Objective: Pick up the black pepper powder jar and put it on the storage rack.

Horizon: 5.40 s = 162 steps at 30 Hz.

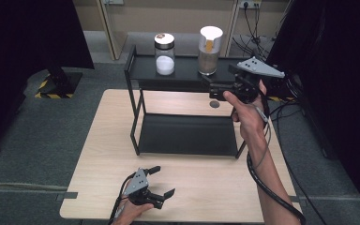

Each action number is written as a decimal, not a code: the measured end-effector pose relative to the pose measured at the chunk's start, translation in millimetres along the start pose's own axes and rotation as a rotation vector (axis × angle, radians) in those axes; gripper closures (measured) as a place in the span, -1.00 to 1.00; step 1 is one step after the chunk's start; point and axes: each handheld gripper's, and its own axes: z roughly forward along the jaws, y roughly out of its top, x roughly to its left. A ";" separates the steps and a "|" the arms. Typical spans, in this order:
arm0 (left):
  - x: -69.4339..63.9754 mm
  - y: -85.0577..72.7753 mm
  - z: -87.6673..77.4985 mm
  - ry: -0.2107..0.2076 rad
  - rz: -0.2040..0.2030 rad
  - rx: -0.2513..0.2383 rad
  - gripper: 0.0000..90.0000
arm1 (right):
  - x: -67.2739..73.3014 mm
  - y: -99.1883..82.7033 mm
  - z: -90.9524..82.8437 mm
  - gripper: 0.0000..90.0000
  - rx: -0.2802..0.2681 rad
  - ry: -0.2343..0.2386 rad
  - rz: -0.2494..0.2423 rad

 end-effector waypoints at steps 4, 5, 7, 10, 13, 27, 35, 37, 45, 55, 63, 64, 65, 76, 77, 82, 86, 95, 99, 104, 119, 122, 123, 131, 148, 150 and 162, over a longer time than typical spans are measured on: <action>-0.1 0.0 -0.1 0.000 0.000 -0.001 -0.98 | -0.8 -9.4 -6.2 -0.99 -0.009 0.012 -0.002; 0.0 0.0 -0.1 0.000 0.000 0.000 -0.98 | -1.0 -12.0 -8.0 -0.99 -0.011 0.017 0.000; 0.0 0.0 0.0 0.000 0.000 0.001 -0.98 | -0.5 -17.0 -11.8 -0.99 -0.015 0.024 -0.007; 0.0 -0.1 0.1 0.001 0.000 0.001 -0.98 | 1.6 -24.3 -17.2 -0.99 -0.016 0.028 -0.018; 0.2 0.0 0.0 0.002 0.001 0.001 -0.98 | 2.2 -31.7 -23.1 -0.99 -0.019 0.043 -0.020; 0.4 -0.3 -0.6 0.007 -0.003 -0.002 -0.98 | 7.1 -71.2 -51.4 -0.99 -0.033 0.080 -0.031; 0.2 -0.8 -0.1 0.007 -0.003 -0.001 -0.98 | 7.3 -97.1 -58.1 -0.99 -0.014 0.094 -0.022; 0.3 -0.5 -0.4 0.007 -0.001 -0.001 -0.98 | 7.5 -103.8 -58.4 -0.99 -0.010 0.094 -0.022; 1.1 -0.4 -1.1 0.011 -0.003 -0.001 -0.98 | 8.0 -130.0 -61.6 -0.99 0.003 0.115 -0.019; 0.9 -0.5 -1.0 0.012 -0.003 -0.001 -0.98 | 8.4 -154.2 -69.9 -0.99 0.016 0.130 -0.010; 0.8 -0.6 -1.3 0.014 -0.004 -0.003 -0.98 | 10.2 -169.7 -74.9 -0.99 0.031 0.140 -0.007; 0.8 -0.5 -1.3 0.014 -0.004 -0.002 -0.98 | 10.7 -171.7 -75.3 -0.99 0.031 0.141 -0.009; 0.7 -0.5 -1.4 0.015 -0.004 -0.002 -0.98 | 11.3 -173.7 -75.9 -0.99 0.033 0.141 -0.010; 0.7 -0.8 -1.3 0.017 -0.004 -0.003 -0.98 | 12.2 -197.3 -84.5 -0.99 0.037 0.145 0.006; 0.7 -0.8 -1.3 0.018 -0.004 -0.003 -0.98 | 12.2 -199.6 -85.6 -0.99 0.036 0.144 0.007; 0.6 -0.6 -1.8 0.019 -0.003 -0.004 -0.98 | 13.6 -211.9 -89.5 -0.99 0.046 0.136 0.014; 0.7 -0.5 -2.3 0.021 -0.004 -0.007 -0.98 | 15.7 -224.8 -91.3 -0.99 0.054 0.132 0.023; 1.6 -0.3 -3.2 0.024 -0.006 -0.010 -0.98 | 19.3 -243.1 -91.1 -0.99 0.073 0.141 0.031; 1.5 -0.3 -3.3 0.024 -0.004 -0.010 -0.98 | 21.2 -247.4 -91.7 -0.99 0.072 0.143 0.031; 1.6 -0.7 -3.0 0.022 -0.005 -0.010 -0.98 | 23.1 -252.1 -93.8 -0.99 0.084 0.143 0.034; 1.7 -0.3 -3.8 0.024 -0.003 -0.011 -0.98 | 28.6 -265.5 -103.3 -0.99 0.110 0.135 0.043; 1.3 -0.3 -3.8 0.024 -0.002 -0.013 -0.98 | 31.1 -267.9 -105.0 -0.99 0.119 0.136 0.034; 1.3 -0.3 -3.8 0.024 -0.001 -0.011 -0.98 | 31.4 -268.5 -105.5 -0.99 0.120 0.137 0.035; 1.1 -0.4 -4.0 0.025 -0.003 -0.012 -0.98 | 31.2 -270.3 -105.5 -0.99 0.123 0.136 0.040; 1.6 -0.8 -4.0 0.027 -0.003 -0.010 -0.98 | 30.1 -270.7 -106.1 -0.99 0.123 0.131 0.045; 1.6 -0.8 -4.0 0.027 -0.003 -0.010 -0.98 | 30.2 -270.6 -106.1 -0.99 0.123 0.131 0.045; 1.3 -0.9 -4.0 0.027 -0.002 -0.011 -0.98 | 29.9 -270.8 -106.1 -0.99 0.124 0.130 0.047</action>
